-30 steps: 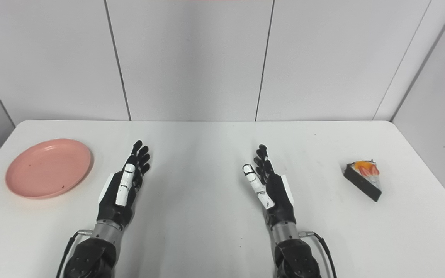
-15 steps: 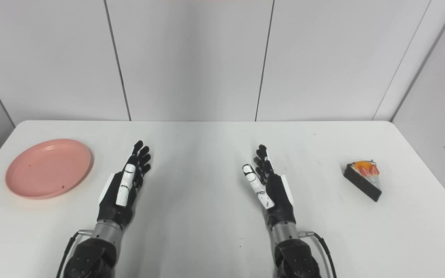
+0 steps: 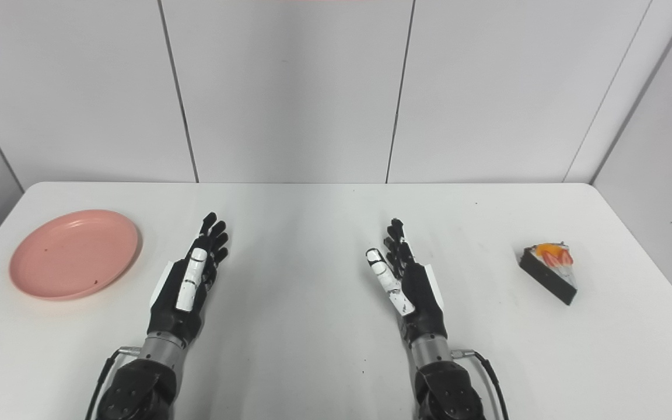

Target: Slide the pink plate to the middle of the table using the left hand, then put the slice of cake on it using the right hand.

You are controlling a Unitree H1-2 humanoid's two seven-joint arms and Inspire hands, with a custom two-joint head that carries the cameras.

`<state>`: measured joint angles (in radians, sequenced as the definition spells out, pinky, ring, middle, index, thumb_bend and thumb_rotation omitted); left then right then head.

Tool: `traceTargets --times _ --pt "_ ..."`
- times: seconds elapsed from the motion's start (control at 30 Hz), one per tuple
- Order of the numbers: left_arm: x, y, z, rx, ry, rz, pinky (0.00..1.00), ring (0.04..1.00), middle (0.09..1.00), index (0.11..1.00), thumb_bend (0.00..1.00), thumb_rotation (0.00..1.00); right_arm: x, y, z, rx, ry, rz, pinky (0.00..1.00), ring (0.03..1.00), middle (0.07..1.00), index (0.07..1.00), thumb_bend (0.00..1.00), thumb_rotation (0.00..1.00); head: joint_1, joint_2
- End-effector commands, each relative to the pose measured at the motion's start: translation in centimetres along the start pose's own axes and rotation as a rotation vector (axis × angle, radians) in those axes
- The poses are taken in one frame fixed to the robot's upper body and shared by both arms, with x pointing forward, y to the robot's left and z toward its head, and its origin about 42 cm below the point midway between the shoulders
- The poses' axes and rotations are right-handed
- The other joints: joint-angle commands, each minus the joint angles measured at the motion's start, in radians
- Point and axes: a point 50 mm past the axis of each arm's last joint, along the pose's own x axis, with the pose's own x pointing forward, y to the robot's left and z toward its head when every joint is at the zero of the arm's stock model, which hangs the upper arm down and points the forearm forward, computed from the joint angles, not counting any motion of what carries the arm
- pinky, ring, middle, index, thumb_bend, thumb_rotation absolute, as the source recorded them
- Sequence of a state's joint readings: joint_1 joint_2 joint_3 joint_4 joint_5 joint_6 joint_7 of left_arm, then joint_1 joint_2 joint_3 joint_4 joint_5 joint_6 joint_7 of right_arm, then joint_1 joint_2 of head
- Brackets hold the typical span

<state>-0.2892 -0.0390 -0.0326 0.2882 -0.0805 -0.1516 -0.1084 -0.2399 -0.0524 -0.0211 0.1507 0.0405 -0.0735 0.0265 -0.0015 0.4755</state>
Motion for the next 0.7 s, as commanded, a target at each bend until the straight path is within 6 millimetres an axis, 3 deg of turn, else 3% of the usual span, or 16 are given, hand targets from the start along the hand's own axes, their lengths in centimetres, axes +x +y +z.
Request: traceTargets --times 0.0,0.67 --pt "-1.84 0.69 -2.15 -0.002 0.054 0.02 1.0 1.0 1.0 1.0 0.59 0.96 0.0 0.22 -0.15 0.011 -0.009 0.003 1.0 0.973 0.988 1.0 0.6 0.74 0.001 0.0" --pt "-1.94 0.72 -2.18 -0.009 0.068 0.018 1.0 1.0 1.0 1.0 0.59 0.97 -0.11 0.26 -0.02 0.013 -0.009 0.005 1.0 0.972 0.989 1.0 0.57 0.74 0.001 0.003"
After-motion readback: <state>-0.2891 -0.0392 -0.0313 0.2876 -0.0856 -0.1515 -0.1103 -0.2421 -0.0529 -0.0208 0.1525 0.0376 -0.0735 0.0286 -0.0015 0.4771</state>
